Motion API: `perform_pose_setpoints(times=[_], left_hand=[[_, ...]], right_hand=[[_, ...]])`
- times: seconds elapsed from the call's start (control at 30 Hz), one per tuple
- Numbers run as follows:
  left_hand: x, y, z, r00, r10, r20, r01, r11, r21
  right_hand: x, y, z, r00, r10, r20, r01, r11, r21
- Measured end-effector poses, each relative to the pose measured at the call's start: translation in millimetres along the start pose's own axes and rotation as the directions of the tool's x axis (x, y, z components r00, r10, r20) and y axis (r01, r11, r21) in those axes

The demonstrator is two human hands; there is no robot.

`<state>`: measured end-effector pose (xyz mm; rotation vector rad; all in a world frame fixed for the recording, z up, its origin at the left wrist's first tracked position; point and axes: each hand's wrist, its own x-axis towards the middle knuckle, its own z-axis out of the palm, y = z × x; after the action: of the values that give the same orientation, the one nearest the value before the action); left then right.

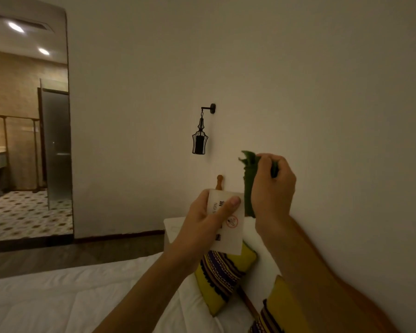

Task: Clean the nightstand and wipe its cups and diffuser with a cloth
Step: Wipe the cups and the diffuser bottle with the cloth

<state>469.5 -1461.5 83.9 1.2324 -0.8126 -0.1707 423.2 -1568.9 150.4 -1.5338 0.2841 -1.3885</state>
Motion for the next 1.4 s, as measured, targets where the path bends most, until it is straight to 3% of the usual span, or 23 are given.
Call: perform_pose_setpoints(times=[0.17, 0.23, 0.33, 0.4, 0.53, 0.63, 0.7, 0.83, 0.87, 1.03, 1.1, 1.27, 1.33, 1.4], left_hand=[[11, 14, 2, 0.974, 0.039, -0.222, -0.049, 0.998, -0.041], [10, 15, -1, 0.981, 0.045, -0.190, -0.054, 0.998, -0.043], [-4, 8, 7, 0.999, -0.041, 0.006, 0.041, 0.985, -0.166], [-14, 1, 18, 0.996, -0.060, 0.062, 0.069, 0.983, -0.168], [-17, 1, 23, 1.000, -0.024, -0.006, 0.023, 0.995, -0.092], [-18, 7, 13, 0.992, -0.108, -0.071, 0.094, 0.981, -0.169], [-18, 6, 10, 0.990, -0.136, -0.038, 0.129, 0.979, -0.158], [-23, 6, 16, 0.993, -0.117, 0.006, 0.117, 0.992, -0.051], [-23, 7, 16, 0.994, -0.109, -0.006, 0.108, 0.993, -0.050], [-21, 1, 10, 0.997, 0.065, -0.030, -0.065, 0.998, 0.009], [-20, -5, 11, 0.995, 0.099, 0.001, -0.099, 0.994, 0.051], [-17, -3, 7, 0.974, 0.220, 0.063, -0.228, 0.948, 0.220], [-16, 2, 11, 0.964, 0.254, 0.080, -0.266, 0.930, 0.254], [-15, 8, 13, 0.968, 0.247, 0.031, -0.247, 0.938, 0.242]], right_hand=[[-46, 17, -1, 0.980, -0.183, 0.077, 0.187, 0.981, -0.050], [-66, 30, -5, 0.958, -0.274, 0.080, 0.280, 0.957, -0.073], [-52, 34, -2, 0.979, -0.195, 0.064, 0.202, 0.971, -0.131], [-40, 27, 0, 0.989, -0.123, 0.081, 0.133, 0.982, -0.133], [-57, 25, 6, 0.986, -0.137, 0.096, 0.147, 0.985, -0.096], [-88, 24, 8, 0.963, -0.243, 0.115, 0.254, 0.964, -0.084], [-80, 19, 8, 0.953, -0.271, 0.137, 0.281, 0.958, -0.060], [-44, 8, 5, 0.982, -0.040, 0.187, 0.040, 0.999, 0.002], [-48, 8, 4, 0.981, -0.037, 0.188, 0.040, 0.999, -0.014], [-83, -3, -5, 0.917, -0.336, 0.216, 0.343, 0.939, 0.007], [-68, -9, -10, 0.894, -0.354, 0.275, 0.373, 0.927, -0.018], [-23, -14, -24, 0.898, -0.224, 0.379, 0.327, 0.916, -0.233], [-34, -13, -25, 0.856, -0.317, 0.408, 0.418, 0.889, -0.186], [-46, -12, -24, 0.766, -0.445, 0.464, 0.534, 0.842, -0.074]])
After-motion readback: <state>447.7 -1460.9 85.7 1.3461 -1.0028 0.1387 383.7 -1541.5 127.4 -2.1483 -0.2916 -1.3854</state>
